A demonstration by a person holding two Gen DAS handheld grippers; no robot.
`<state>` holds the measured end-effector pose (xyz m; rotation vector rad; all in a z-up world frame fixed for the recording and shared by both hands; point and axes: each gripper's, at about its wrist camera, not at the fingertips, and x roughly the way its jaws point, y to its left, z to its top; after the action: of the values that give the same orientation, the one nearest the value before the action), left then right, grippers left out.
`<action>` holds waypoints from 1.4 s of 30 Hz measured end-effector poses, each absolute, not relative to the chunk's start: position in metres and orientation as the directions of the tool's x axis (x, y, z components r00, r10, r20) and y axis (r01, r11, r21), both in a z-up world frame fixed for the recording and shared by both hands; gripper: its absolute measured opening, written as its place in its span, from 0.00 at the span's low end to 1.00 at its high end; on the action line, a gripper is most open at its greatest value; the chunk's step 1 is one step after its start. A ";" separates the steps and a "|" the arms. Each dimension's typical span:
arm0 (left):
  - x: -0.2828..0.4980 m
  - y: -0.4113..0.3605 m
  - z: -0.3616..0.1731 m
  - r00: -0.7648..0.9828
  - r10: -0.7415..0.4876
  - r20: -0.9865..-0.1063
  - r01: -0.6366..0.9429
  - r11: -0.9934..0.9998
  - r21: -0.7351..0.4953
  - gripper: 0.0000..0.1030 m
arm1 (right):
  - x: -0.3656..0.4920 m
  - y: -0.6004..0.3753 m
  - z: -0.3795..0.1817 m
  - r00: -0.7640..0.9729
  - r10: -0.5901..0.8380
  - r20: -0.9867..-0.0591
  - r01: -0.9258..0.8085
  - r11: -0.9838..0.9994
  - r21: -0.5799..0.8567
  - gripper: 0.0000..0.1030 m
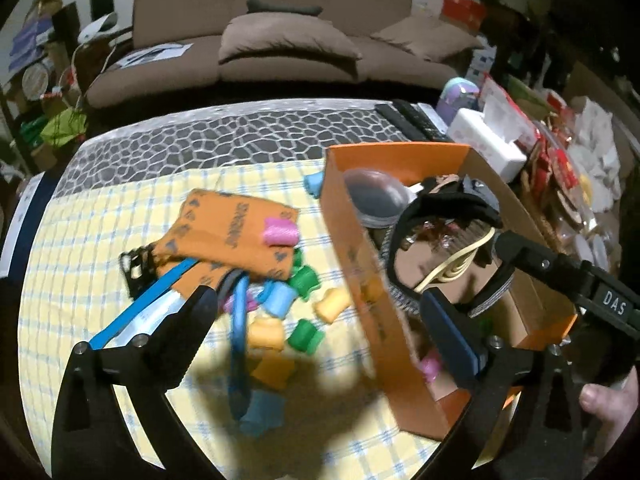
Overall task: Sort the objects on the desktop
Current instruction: 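Carry the black basket with the left tool over the cardboard box, then lower the black basket into the box and open the left tool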
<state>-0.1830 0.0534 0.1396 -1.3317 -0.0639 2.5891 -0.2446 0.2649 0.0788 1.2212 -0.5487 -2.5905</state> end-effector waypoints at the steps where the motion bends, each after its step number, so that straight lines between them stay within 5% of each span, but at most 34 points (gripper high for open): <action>1: -0.180 0.047 0.139 -0.565 0.222 -0.795 -0.175 -0.973 -0.148 0.99 | -0.244 0.259 0.080 -0.623 -0.353 -0.698 0.049 -0.908 0.415 1.00; 13: -0.153 -0.009 0.116 -0.549 0.218 -0.807 -0.100 -0.976 -0.195 0.99 | -0.238 0.192 0.087 -0.608 -0.298 -0.736 0.174 -0.954 0.243 0.99; 22: -0.171 0.027 0.141 -0.573 0.289 -0.767 -0.212 -0.956 -0.203 0.98 | -0.254 0.258 0.043 -0.513 -0.418 -0.749 -0.010 -0.870 0.493 0.94; 24: -0.179 0.043 0.148 -0.573 0.304 -0.761 -0.236 -0.951 -0.201 0.90 | -0.255 0.270 0.040 -0.512 -0.421 -0.749 -0.035 -0.861 0.508 0.94; 27: -0.193 0.074 0.157 -0.564 0.317 -0.763 -0.297 -0.939 -0.171 0.74 | -0.256 0.283 0.039 -0.518 -0.434 -0.737 -0.048 -0.845 0.532 0.94; 37: -0.216 0.173 0.135 -0.550 0.221 -0.805 -0.452 -0.890 0.065 0.76 | -0.249 0.326 0.056 -0.587 -0.407 -0.700 -0.091 -0.826 0.557 0.94; 40: -0.223 0.191 0.123 -0.565 0.169 -0.808 -0.475 -0.867 0.151 0.56 | -0.248 0.333 0.057 -0.586 -0.390 -0.710 -0.097 -0.837 0.539 0.94; 42: -0.229 0.198 0.118 -0.556 0.150 -0.817 -0.482 -0.860 0.170 0.30 | -0.244 0.334 0.057 -0.588 -0.376 -0.716 -0.102 -0.844 0.526 0.94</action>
<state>-0.2286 0.1982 0.1180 -1.2237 0.5393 2.4287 -0.2441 0.3345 0.0572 1.3360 -0.7995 -2.5416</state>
